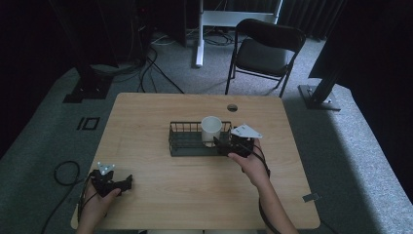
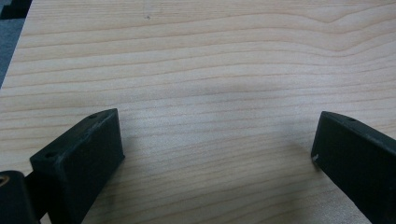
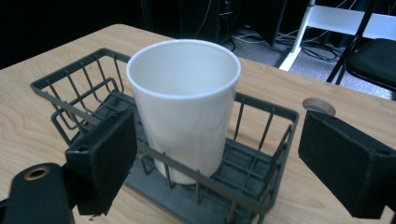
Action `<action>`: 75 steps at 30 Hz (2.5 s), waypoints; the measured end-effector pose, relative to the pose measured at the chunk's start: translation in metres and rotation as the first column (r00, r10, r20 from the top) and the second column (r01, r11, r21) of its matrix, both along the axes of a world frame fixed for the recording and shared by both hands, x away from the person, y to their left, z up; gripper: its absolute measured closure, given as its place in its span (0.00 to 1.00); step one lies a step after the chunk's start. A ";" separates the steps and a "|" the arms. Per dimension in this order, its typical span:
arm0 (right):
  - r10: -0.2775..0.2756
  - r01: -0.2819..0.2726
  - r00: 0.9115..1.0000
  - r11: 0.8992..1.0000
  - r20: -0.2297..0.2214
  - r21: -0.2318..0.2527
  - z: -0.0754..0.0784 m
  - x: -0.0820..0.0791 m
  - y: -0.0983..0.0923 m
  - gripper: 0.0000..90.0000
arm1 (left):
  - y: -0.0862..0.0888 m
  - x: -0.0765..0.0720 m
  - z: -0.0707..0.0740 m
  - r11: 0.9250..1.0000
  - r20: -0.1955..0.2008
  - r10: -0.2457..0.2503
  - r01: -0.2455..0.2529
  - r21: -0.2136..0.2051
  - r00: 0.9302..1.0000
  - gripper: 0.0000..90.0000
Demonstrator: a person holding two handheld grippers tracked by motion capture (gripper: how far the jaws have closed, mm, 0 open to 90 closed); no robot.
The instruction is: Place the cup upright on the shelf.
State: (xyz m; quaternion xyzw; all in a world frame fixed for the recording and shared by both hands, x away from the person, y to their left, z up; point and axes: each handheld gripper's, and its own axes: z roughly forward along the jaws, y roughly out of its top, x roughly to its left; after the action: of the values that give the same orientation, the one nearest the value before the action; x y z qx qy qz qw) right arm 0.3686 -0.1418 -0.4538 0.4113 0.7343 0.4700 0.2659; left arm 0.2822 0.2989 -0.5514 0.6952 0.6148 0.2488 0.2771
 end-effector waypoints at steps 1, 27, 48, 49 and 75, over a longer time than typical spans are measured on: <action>-0.002 0.002 1.000 1.000 0.004 -0.003 -0.001 -0.001 -0.001 0.13 | 0.000 0.000 0.000 1.000 0.000 0.000 0.000 0.000 1.000 0.03; -0.049 0.049 0.996 0.999 -0.078 -0.008 -0.047 -0.018 -0.036 0.13 | 0.000 0.000 0.000 1.000 -0.001 -0.001 0.001 0.002 1.000 0.03; -0.127 0.120 0.982 0.991 -0.136 -0.063 -0.078 -0.030 -0.073 0.13 | 0.000 0.000 0.000 1.000 0.000 0.000 0.000 0.002 1.000 0.03; -0.134 0.126 0.981 0.990 -0.140 -0.066 -0.079 -0.031 -0.076 0.13 | 0.000 0.000 0.000 1.000 0.000 0.000 0.000 0.001 1.000 0.03; -0.272 0.253 0.940 0.961 -0.208 -0.114 -0.094 -0.051 -0.128 0.13 | 0.000 0.000 0.000 1.000 0.000 0.000 0.000 0.001 1.000 0.03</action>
State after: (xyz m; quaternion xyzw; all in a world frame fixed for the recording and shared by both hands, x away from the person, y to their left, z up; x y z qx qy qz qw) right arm 0.3172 -0.2698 -0.5480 0.5437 0.7173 0.3497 0.2599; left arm 0.2822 0.2990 -0.5514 0.6955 0.6146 0.2490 0.2766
